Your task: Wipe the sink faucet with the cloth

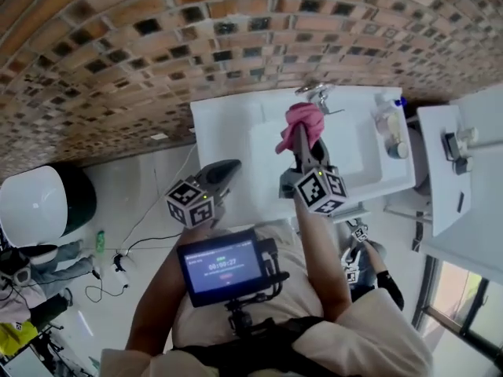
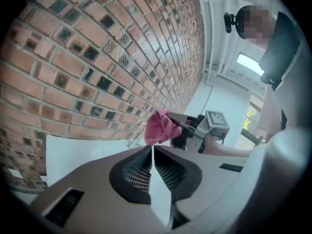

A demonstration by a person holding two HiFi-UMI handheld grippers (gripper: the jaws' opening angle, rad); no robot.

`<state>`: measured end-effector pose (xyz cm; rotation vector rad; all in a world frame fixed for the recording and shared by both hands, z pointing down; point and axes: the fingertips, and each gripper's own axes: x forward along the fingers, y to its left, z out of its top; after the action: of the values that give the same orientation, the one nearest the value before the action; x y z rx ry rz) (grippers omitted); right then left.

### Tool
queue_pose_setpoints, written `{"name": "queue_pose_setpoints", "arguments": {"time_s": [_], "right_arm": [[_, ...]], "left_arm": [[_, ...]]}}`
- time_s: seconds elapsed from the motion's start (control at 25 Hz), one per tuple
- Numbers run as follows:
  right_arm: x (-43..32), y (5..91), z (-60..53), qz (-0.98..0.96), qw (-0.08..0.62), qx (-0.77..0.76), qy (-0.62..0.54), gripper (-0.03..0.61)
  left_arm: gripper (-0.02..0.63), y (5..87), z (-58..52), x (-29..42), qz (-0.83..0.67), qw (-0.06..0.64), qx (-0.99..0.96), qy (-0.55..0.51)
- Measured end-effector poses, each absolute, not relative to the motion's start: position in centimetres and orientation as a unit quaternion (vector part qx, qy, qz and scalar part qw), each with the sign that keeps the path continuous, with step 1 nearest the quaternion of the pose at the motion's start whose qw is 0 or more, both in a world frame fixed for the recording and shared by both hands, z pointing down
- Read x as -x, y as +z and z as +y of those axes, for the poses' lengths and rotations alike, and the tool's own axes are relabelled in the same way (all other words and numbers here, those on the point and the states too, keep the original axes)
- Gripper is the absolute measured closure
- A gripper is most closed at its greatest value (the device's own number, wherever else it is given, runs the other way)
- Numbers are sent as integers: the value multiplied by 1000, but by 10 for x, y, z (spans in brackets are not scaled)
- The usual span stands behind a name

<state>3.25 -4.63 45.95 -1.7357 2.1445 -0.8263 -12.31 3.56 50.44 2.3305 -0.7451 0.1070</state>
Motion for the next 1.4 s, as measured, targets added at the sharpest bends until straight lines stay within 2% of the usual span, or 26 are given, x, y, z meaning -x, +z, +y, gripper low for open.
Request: {"name": "queue_pose_setpoints", "arguments": {"time_s": [0.28, 0.48, 0.68, 0.84, 1.0, 1.4], "right_arm": [[35, 374, 87, 740, 121, 618, -234, 482], [63, 331, 167, 747, 118, 624, -198, 482], [110, 370, 99, 743, 141, 616, -219, 482], [147, 366, 90, 777, 110, 589, -192, 482], [140, 366, 142, 797, 76, 573, -175, 482], [60, 395, 248, 808, -6, 562, -176, 479]], "left_arm": [[614, 482, 67, 168, -263, 324, -908, 19], [614, 449, 85, 212, -274, 288, -917, -16], [614, 446, 116, 257, -264, 295, -918, -28], [614, 449, 145, 291, -258, 299, -919, -20], [614, 456, 164, 299, -240, 303, -922, -11], [614, 443, 196, 287, -272, 286, -919, -6]]}}
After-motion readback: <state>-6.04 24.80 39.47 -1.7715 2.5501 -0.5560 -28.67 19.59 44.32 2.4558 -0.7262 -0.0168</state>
